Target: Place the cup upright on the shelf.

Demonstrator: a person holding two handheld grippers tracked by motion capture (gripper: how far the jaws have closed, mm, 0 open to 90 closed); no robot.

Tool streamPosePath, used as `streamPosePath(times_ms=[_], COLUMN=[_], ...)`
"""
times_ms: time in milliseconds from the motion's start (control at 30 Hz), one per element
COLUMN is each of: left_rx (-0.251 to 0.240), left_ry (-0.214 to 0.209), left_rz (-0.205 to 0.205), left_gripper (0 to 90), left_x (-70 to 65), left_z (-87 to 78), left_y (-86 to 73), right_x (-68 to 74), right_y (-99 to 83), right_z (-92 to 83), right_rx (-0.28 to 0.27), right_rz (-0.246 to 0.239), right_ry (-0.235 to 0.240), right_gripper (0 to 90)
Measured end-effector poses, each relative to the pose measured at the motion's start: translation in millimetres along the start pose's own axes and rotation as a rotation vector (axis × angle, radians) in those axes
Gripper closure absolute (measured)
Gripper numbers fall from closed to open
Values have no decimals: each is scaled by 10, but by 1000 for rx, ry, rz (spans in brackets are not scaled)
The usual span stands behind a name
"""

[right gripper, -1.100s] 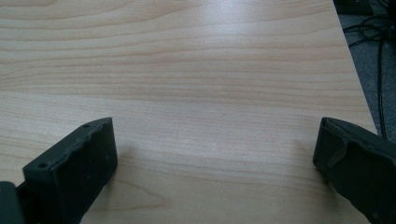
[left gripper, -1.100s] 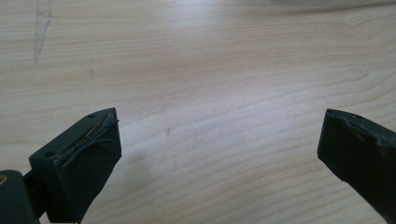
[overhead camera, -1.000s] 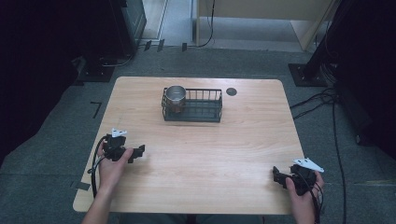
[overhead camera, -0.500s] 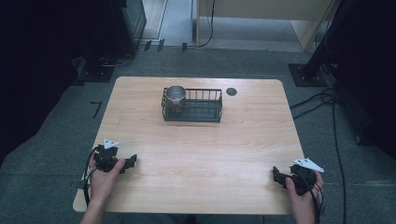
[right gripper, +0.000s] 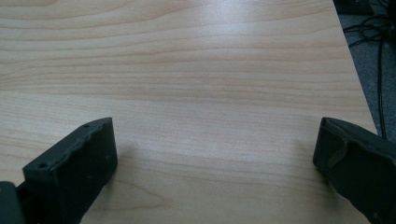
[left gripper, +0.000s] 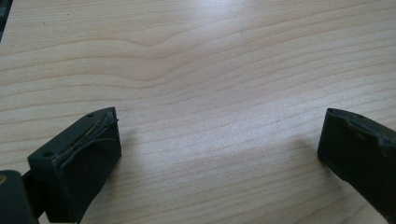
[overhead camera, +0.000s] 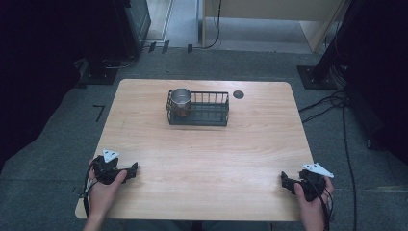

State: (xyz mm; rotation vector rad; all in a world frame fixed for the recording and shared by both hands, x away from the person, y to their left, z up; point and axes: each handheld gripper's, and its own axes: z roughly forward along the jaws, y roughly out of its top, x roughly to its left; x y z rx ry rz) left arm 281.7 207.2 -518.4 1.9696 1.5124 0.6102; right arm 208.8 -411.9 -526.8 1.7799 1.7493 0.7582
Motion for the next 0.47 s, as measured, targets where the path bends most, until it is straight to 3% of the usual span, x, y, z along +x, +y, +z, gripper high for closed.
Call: streamPosePath(times_ms=[167,267,467], left_rx=[0,2,2], left_ry=[7,67,70], left_rz=[-8,-69,-72], left_gripper=[0,0,0], left_x=[-8,-87,-92], left_z=[-2,-3,-3], left_y=[-1,0,0], right_x=[0,0,-1], right_y=[0,0,0], right_z=[0,0,0], right_rx=[0,0,1], right_rz=[0,-1,-2], right_ry=[0,0,-1], right_gripper=[0,0,0])
